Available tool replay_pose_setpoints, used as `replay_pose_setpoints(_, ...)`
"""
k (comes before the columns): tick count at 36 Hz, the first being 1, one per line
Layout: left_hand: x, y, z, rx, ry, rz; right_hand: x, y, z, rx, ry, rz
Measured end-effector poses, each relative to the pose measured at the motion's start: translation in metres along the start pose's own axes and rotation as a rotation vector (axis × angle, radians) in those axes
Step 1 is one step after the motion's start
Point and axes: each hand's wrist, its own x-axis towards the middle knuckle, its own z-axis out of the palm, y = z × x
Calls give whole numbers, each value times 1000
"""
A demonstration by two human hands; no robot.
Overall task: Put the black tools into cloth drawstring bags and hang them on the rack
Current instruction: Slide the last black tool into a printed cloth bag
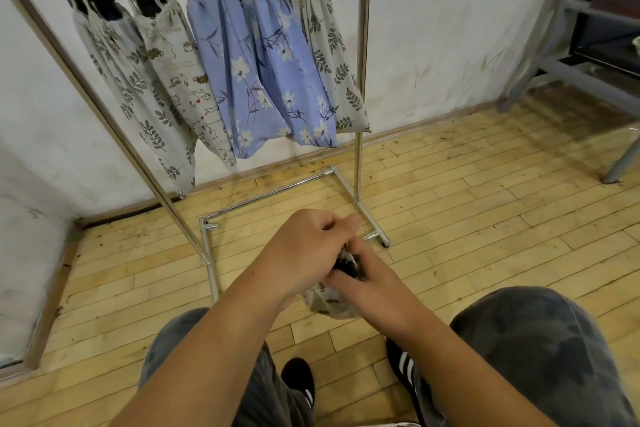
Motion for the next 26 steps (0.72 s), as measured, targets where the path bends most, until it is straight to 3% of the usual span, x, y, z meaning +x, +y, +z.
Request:
replay_pose_setpoints(7, -7, 1, -2, -39, -40, -2, 3, 2, 4, 39, 17, -6)
replay_pose_setpoints(12, 1, -4, -3, -349, -73, -53, 5, -8, -4, 43, 28, -121)
replay_pose_setpoints(17, 4, 1, -7, -512, -90, -103, 5, -12, -10, 74, 76, -212)
replay_pose_setpoints(26, -10, 8, -11, -313, 81, -12, 19, 0, 5, 77, 26, -90)
